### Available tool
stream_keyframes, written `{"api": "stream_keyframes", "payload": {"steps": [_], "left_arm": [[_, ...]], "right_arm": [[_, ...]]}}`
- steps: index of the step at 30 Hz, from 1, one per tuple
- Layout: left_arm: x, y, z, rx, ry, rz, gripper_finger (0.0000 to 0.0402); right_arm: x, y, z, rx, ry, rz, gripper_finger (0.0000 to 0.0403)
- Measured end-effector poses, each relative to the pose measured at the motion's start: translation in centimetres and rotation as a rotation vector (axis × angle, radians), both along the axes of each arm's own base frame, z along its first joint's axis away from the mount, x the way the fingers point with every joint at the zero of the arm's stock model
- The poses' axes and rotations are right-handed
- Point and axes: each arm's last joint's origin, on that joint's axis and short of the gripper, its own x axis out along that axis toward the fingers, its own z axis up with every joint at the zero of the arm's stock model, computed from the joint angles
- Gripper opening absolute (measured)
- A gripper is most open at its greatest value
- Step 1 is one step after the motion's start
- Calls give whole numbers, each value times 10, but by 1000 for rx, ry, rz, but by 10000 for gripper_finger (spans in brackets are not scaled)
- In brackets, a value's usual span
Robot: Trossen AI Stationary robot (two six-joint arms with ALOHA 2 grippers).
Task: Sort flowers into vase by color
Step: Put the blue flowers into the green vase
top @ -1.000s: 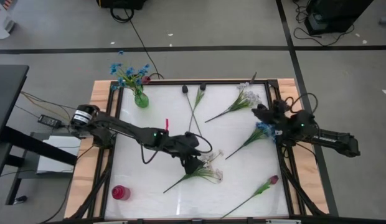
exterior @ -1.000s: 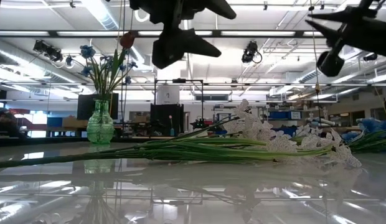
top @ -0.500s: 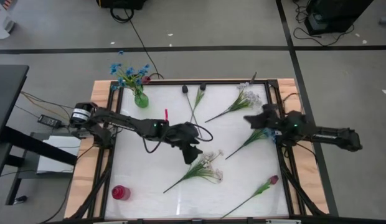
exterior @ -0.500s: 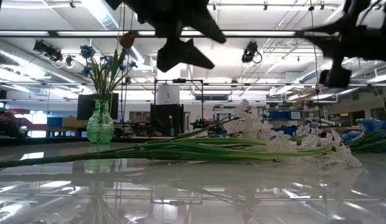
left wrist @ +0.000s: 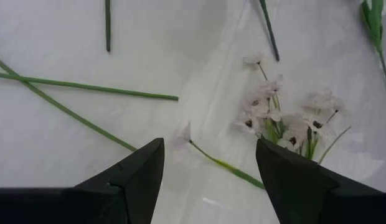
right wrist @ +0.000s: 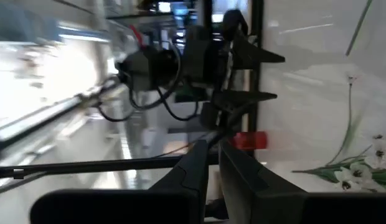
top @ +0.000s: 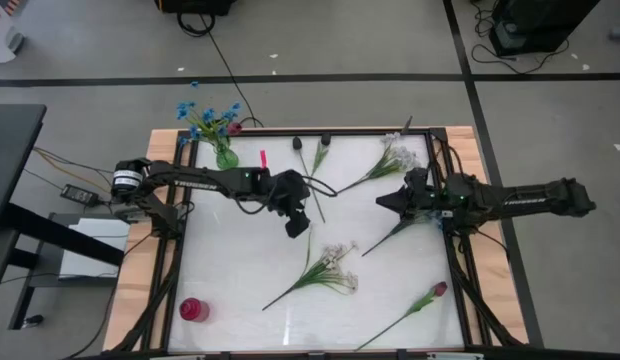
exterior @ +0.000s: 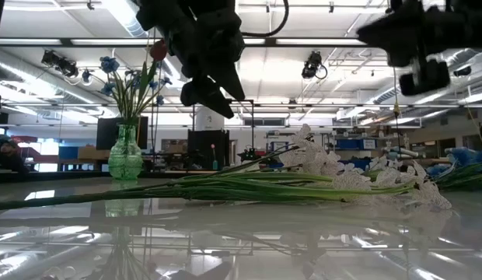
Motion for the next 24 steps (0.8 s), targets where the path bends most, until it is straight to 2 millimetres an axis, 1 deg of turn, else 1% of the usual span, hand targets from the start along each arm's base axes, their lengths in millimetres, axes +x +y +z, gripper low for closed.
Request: {"api": "stream_keyframes", "payload": {"steps": [3,7,9,11,14,16,18,21,24], "left_arm": [[-1,8,0,4,1,-8,259],[-4,16,-2,-19,20,-35,259],[-6,19,-3,-19,47,-48,259],[-10,21,-5,-8,80,-66,259],[-14,24,-8,12,121,-96,259],[-16,26,-9,22,144,-109,259],[-18,28,-10,31,158,-120,259],[-20,30,-11,42,176,-136,259],[-21,32,-11,55,182,-153,259]], "right_arm": [[18,4,17,6,91,5,49],[43,15,32,95,157,37,49],[52,24,35,161,208,80,49],[59,34,33,202,298,127,49],[61,50,22,280,499,206,49],[57,60,10,351,659,239,49],[51,66,-2,413,813,237,49],[43,71,-16,475,991,177,49],[37,68,-26,497,1113,50,51]]}}
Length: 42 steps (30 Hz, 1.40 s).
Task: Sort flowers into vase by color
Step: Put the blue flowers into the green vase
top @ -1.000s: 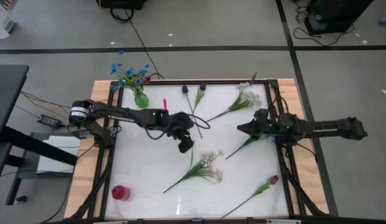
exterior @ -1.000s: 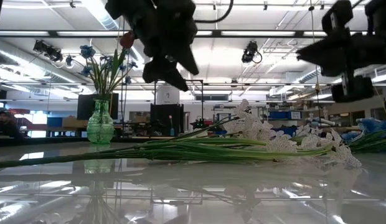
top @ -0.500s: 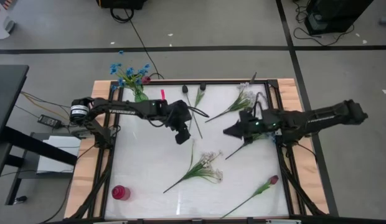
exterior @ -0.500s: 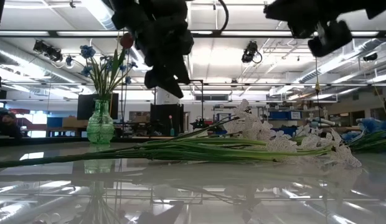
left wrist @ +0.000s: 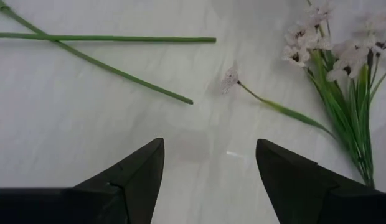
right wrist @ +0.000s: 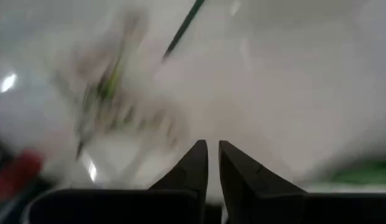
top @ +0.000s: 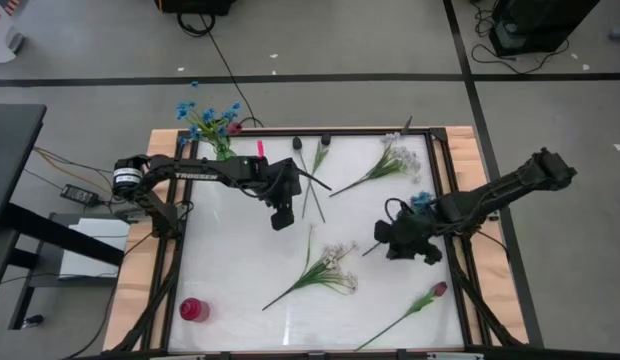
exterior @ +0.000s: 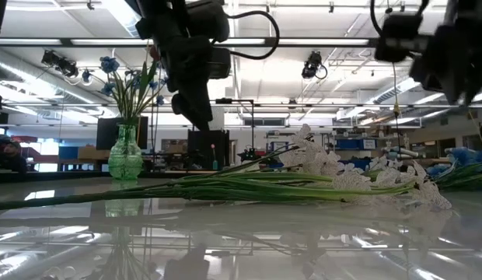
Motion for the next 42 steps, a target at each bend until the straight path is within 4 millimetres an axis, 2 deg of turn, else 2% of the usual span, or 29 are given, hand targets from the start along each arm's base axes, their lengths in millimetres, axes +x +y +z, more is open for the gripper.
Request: {"api": "stream_keyframes", "payload": {"steps": [7,15,18,25,29,33,42], "left_arm": [[0,1,0,53,1,-52,259],[-1,1,-1,51,12,-54,259],[-2,1,-1,64,17,-46,259],[-2,2,-1,67,28,-40,259],[-3,1,-2,64,35,-37,258],[-3,1,-2,62,40,-36,258],[-6,0,-3,18,72,1,243]], "right_arm": [[-11,-20,-18,-107,290,-166,81],[-3,-40,-26,-174,322,-290,146],[-2,-46,-35,-182,369,-322,169],[7,-56,-52,-214,440,-349,187],[10,-58,-60,-227,485,-338,181],[16,-59,-66,-241,451,-261,157],[23,-61,-58,-358,298,-136,37]]}}
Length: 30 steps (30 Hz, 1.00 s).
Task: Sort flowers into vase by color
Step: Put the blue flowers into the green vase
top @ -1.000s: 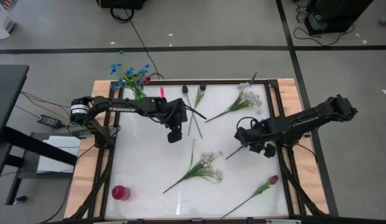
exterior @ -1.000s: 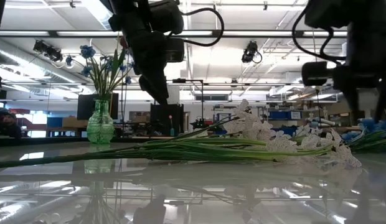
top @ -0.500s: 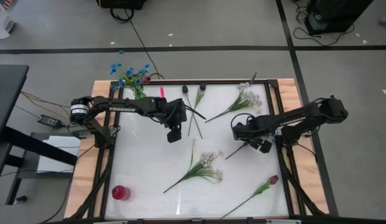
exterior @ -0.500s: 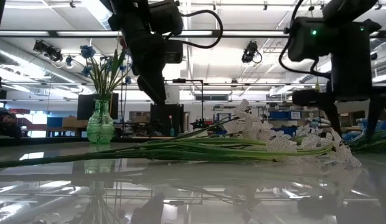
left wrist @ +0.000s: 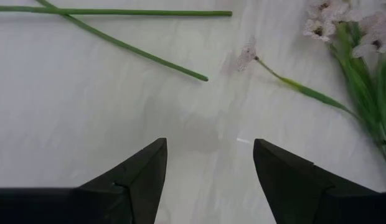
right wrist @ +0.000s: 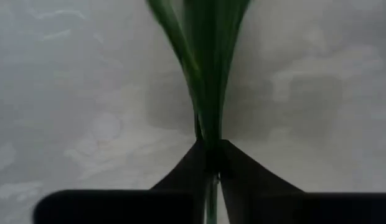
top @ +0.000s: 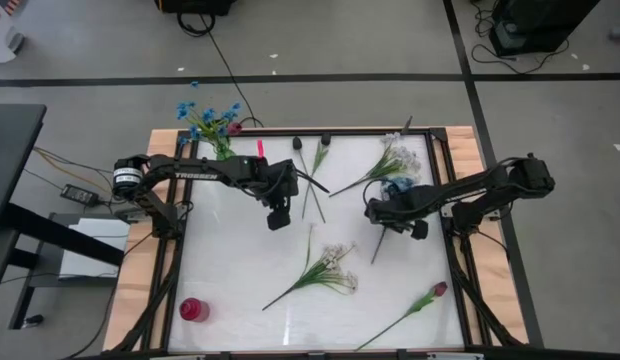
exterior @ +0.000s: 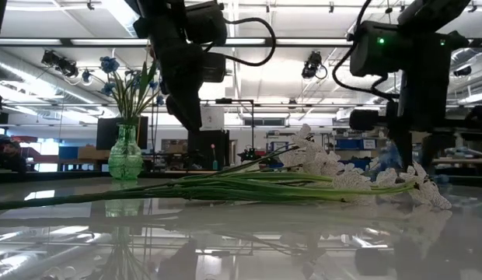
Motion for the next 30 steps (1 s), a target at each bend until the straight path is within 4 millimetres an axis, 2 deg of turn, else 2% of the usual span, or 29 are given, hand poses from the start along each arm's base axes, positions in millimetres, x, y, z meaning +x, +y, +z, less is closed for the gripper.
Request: {"api": "stream_keyframes", "payload": {"steps": [3,11,17,21,25,30], "left_arm": [[1,-1,0,-36,-10,9,239],[9,7,6,-144,-129,73,233],[26,18,23,-260,-398,27,233],[35,26,37,-269,-581,26,233],[41,33,52,-253,-744,22,233],[47,35,74,-221,-976,-56,233]], "right_arm": [[2,-2,7,-93,-60,87,12],[13,-6,42,-410,-331,336,15],[23,-4,73,-686,-506,633,15],[29,-4,92,-904,-578,787,16],[33,-4,108,-1080,-632,863,16],[35,-4,118,-1205,-656,936,16]]}}
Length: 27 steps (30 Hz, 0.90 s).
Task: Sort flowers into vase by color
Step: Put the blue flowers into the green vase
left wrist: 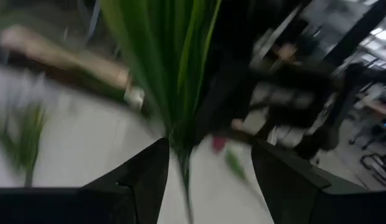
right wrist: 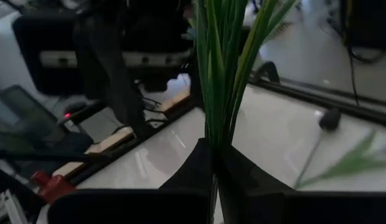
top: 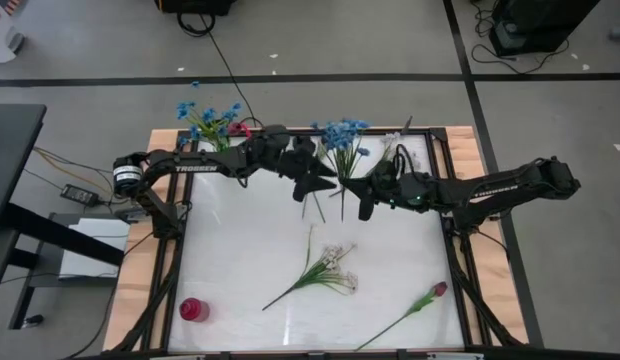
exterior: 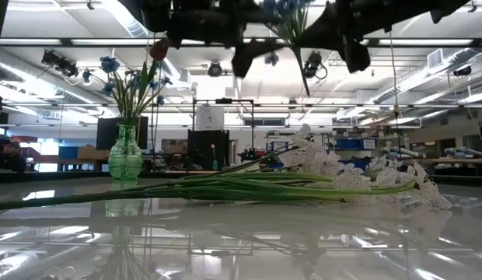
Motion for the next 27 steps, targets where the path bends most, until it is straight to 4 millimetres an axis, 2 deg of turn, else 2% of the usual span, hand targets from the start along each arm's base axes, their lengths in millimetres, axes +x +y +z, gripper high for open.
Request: {"api": "stream_keyframes", "payload": {"steps": [4,10,18,25,27], "left_arm": [[1,0,11,24,-115,0,233],[1,0,13,23,-130,0,213],[1,-1,16,24,-160,-18,123],[1,-1,17,28,-170,-18,24],[1,-1,17,30,-172,-18,11]], "right_arm": [[1,1,2,-55,-3,48,16],[2,2,6,-102,-22,98,16],[2,2,7,-119,-34,109,19],[2,3,8,-103,-51,113,43],[2,3,9,-104,-54,113,51]]}}
